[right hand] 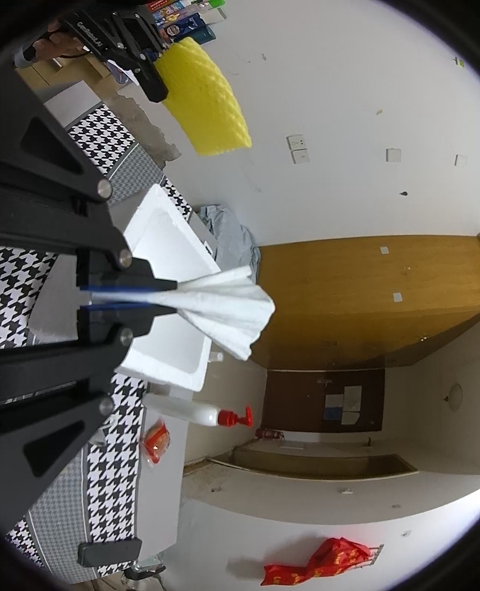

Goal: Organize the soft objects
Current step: 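Lower the white cloth into the foam box and open the right tool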

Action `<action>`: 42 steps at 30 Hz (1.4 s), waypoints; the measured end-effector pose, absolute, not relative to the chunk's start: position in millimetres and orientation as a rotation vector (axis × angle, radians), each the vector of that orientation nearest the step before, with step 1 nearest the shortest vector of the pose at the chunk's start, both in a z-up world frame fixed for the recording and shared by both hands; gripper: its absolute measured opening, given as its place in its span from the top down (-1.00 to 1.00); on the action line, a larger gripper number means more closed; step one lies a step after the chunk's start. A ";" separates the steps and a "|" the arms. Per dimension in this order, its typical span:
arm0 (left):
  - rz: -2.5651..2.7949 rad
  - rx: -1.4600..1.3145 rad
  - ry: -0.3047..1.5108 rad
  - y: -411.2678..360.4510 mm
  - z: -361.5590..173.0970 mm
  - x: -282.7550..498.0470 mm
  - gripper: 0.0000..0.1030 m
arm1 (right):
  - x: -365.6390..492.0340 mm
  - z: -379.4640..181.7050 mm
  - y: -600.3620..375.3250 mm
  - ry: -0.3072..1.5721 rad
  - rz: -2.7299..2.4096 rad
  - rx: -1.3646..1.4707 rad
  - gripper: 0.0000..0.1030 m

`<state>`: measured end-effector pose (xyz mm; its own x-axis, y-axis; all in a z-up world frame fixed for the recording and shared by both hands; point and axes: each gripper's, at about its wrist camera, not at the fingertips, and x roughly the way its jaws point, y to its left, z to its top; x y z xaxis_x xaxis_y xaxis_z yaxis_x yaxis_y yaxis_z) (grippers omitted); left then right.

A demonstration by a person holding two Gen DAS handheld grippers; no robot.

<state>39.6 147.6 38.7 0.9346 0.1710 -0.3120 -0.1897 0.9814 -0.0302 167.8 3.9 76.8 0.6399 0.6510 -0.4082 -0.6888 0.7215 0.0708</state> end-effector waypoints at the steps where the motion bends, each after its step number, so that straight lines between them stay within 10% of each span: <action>1: 0.182 -0.063 0.313 148.9 38.2 41.1 0.78 | 170.1 75.0 6.2 0.435 0.762 -0.097 0.88; 38: 0.152 -0.076 0.337 168.7 31.1 80.2 0.78 | 220.3 40.4 46.7 0.584 0.721 -0.163 0.77; 42: 0.153 -0.078 0.338 169.8 30.5 82.5 0.78 | 218.3 41.4 46.3 0.584 0.729 -0.157 0.09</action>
<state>82.5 169.8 30.5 0.9320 0.1365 -0.3356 -0.1627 0.9854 -0.0509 218.3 46.3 41.4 0.5954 0.5824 -0.5534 -0.6677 0.7418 0.0624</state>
